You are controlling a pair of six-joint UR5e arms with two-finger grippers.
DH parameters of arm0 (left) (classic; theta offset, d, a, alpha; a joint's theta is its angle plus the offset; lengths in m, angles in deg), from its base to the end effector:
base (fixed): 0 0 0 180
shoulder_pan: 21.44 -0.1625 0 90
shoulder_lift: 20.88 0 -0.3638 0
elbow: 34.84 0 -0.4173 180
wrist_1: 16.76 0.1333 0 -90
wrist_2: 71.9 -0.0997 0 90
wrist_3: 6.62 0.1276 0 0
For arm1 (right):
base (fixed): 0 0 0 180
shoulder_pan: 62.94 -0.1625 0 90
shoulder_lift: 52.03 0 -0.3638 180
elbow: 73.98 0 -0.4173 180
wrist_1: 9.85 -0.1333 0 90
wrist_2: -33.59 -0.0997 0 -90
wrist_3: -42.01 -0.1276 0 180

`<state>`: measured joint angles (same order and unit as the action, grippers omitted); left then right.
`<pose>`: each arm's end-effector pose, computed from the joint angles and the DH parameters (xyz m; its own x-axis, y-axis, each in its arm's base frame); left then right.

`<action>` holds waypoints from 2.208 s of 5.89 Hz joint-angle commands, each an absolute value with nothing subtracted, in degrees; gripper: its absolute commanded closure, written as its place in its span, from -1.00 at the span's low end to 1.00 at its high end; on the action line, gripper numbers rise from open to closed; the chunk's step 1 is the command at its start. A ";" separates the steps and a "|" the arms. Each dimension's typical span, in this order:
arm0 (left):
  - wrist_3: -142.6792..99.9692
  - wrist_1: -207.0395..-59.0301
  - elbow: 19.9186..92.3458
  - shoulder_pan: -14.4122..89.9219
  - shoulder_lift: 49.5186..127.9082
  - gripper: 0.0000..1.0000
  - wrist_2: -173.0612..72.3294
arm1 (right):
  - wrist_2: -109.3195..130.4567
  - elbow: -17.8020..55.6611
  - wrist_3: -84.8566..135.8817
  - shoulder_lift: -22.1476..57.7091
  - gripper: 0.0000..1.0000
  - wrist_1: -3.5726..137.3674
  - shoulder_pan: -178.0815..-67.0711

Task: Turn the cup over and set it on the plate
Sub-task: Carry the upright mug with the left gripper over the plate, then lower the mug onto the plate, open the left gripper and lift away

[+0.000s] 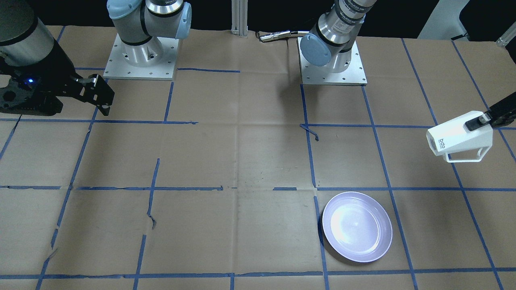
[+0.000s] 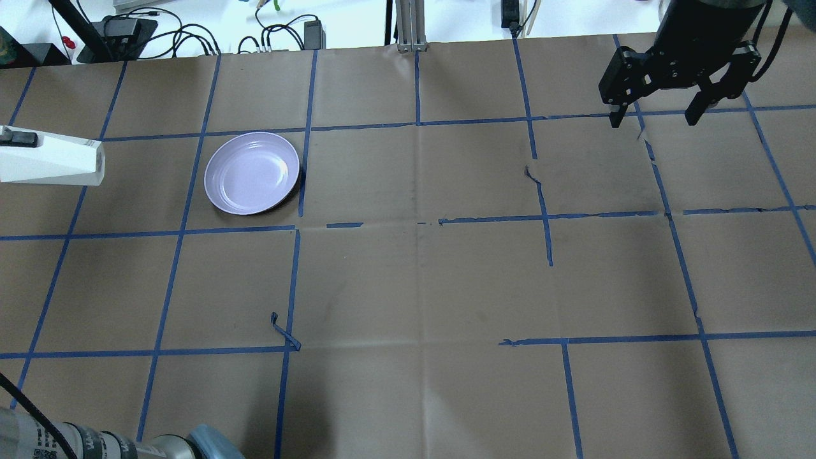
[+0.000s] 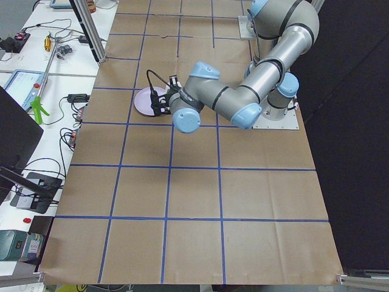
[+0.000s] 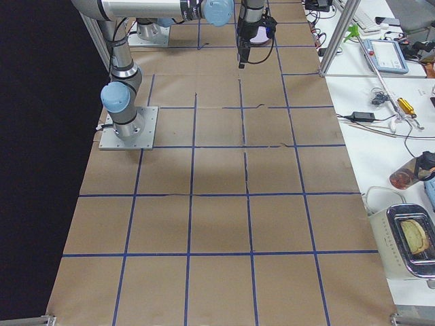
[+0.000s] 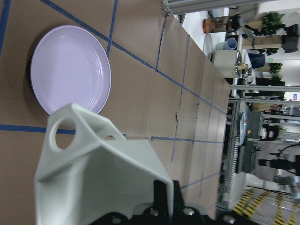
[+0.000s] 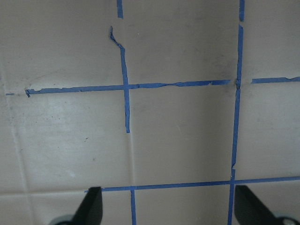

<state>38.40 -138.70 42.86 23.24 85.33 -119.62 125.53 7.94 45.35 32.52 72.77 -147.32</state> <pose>0.2323 -0.5379 0.3485 -0.5774 -0.1645 0.7997 -0.2376 0.9710 0.0283 0.0755 -0.5502 0.4085 -0.9989 0.0371 0.0289 0.0395 0.9956 0.0846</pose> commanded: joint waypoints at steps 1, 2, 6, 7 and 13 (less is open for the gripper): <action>16.05 -112.42 43.12 38.68 84.58 1.00 -131.85 | 125.52 7.94 45.35 32.52 -1.00 72.77 -147.32; 10.31 -103.77 43.47 47.38 85.37 1.00 -141.59 | 125.52 7.94 45.35 32.52 -1.00 72.77 -147.32; 2.95 -87.23 52.82 64.60 86.00 1.00 -161.02 | 125.52 7.94 45.35 32.52 -1.00 72.77 -147.32; 3.22 -78.28 57.92 64.60 88.08 1.00 -162.59 | 125.52 7.94 45.35 32.52 -1.00 72.77 -147.32; 3.75 -68.24 61.06 64.52 94.78 -0.98 -165.68 | 125.52 7.94 45.35 32.52 -1.00 72.77 -147.32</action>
<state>3.74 -67.02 61.77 64.57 94.86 -165.57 125.52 7.94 45.35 32.52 72.77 -147.32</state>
